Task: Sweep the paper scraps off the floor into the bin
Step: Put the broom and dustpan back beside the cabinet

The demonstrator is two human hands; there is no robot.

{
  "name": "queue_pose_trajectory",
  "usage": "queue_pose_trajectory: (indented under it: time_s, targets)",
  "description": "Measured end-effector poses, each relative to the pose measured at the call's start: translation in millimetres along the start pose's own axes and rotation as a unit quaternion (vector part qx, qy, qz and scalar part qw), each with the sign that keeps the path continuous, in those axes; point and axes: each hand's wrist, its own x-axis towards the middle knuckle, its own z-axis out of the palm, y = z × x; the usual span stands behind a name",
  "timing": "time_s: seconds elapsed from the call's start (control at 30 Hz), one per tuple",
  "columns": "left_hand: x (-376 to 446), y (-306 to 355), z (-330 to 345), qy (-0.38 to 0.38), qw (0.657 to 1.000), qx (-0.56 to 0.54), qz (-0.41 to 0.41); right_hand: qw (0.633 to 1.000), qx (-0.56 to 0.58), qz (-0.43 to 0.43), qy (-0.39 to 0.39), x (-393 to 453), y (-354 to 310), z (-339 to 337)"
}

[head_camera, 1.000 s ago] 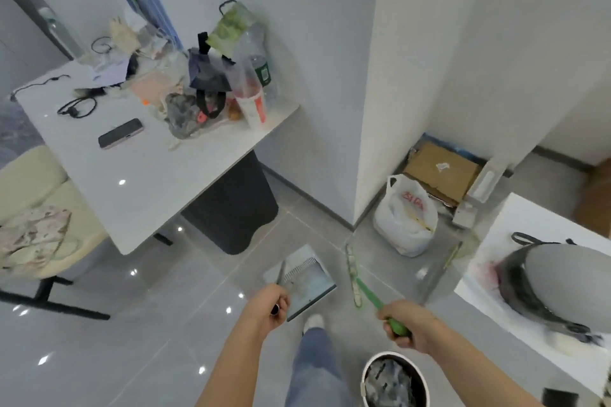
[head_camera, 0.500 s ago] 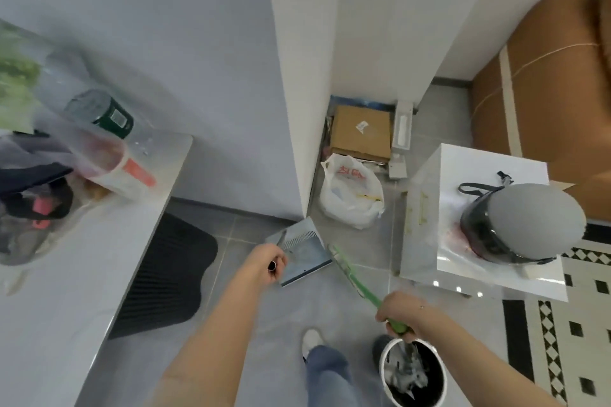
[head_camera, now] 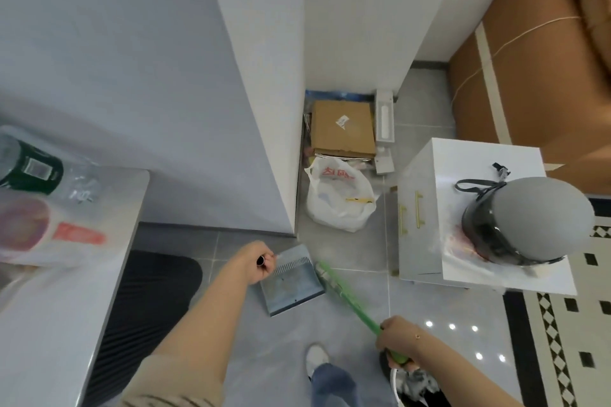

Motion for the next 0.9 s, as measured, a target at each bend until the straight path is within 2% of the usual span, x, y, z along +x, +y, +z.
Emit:
queue_pose_trajectory:
  time_s: [0.23, 0.4, 0.5, 0.7, 0.9]
  targets:
    - [-2, 49, 13, 0.027, 0.998, 0.035, 0.055, 1.000, 0.015, 0.006, 0.008, 13, 4, 8]
    - [-10, 62, 21, 0.024, 0.991, -0.074, 0.108, 0.999, 0.015, -0.014, 0.027, 18, 25, 16]
    - [-21, 62, 24, 0.010, 0.987, -0.069, 0.145, 0.999, 0.018, -0.020, 0.032, 13, 31, 17]
    - [-44, 52, 22, -0.008, 0.984, -0.019, 0.177, 0.996, -0.069, -0.038, 0.047, -13, 27, 11]
    - [-71, 16, 5, 0.083, 0.977, 0.061, 0.188, 0.976, -0.212, -0.040, 0.012, -52, -1, -13]
